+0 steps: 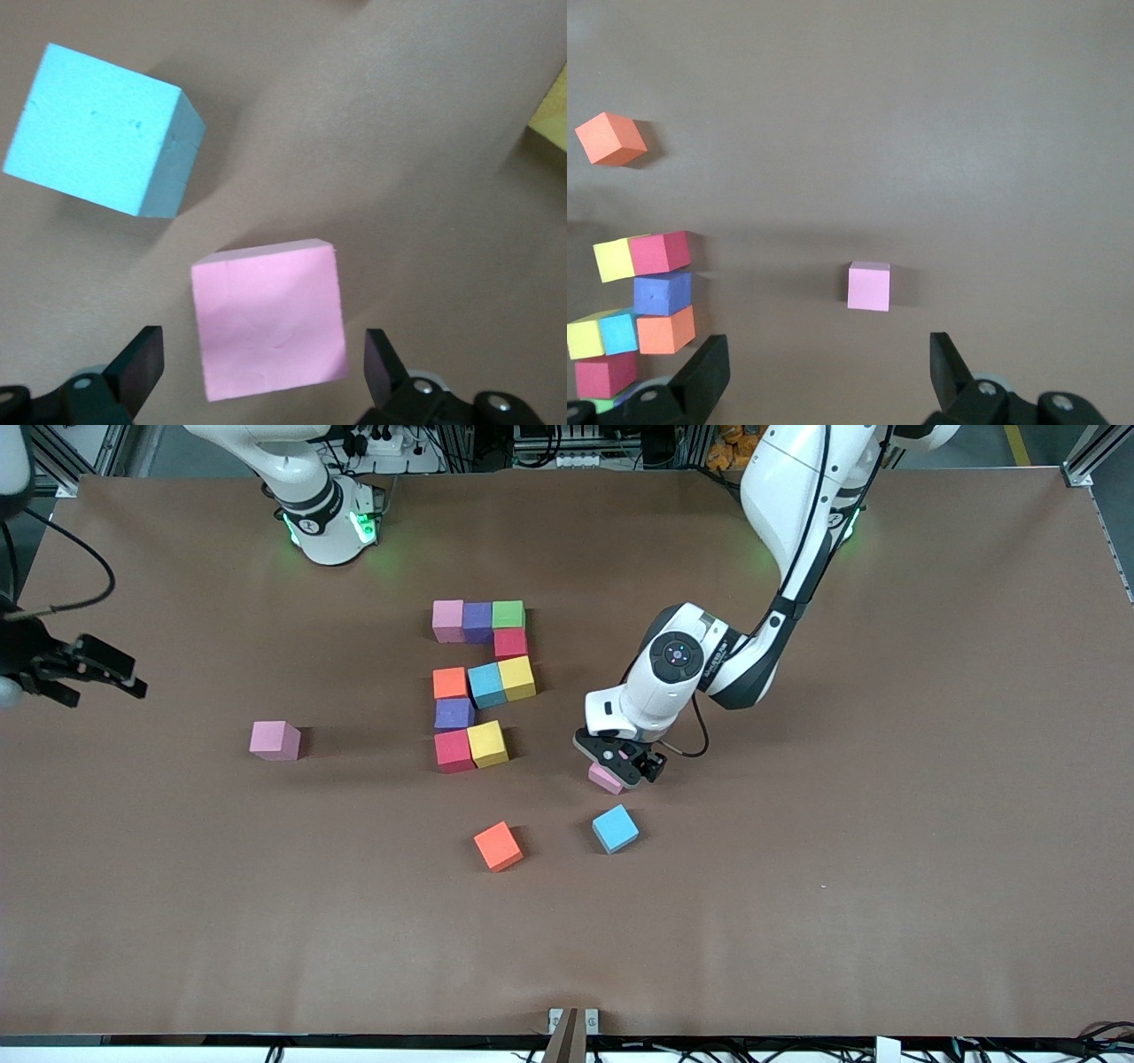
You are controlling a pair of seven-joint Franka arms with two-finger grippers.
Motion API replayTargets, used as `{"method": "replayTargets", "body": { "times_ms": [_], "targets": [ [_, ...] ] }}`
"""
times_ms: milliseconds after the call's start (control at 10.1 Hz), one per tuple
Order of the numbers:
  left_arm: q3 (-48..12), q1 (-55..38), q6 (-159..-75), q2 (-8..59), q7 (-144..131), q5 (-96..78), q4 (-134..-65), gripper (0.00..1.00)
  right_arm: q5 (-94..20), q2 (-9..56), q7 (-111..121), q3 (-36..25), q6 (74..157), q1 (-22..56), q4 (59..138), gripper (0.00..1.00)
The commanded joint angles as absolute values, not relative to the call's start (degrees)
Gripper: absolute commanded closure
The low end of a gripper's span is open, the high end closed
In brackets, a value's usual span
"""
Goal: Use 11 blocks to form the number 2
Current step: 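Move the left gripper over the lavender cube while the right gripper withdraws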
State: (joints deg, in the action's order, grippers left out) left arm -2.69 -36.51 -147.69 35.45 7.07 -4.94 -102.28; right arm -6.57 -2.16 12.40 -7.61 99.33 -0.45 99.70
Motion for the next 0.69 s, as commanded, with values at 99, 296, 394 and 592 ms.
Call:
{"method": "replayTargets", "body": {
  "times_ms": [99,296,394,592],
  "targets": [
    [-2.7,-36.6,-148.3,36.6,5.9,-3.5,-100.7,0.0,-1.3,-1.0,11.0,-7.2,93.2,0.4,93.1,0.0],
    [-2.7,-36.7,-148.9,37.1,5.9,-3.3,-100.7,0.0,-0.7,-0.4,8.9,-7.0,89.9,1.0,89.3,0.0],
    [-2.7,-36.9,-150.1,37.9,5.9,-3.2,-100.7,0.0,-0.6,0.3,7.0,-7.0,89.2,1.9,87.5,0.0],
    [-2.7,-37.0,-151.6,38.5,5.9,-3.2,-100.7,0.0,-0.6,1.3,5.2,-6.8,89.2,3.1,86.3,0.0]
  ]
}}
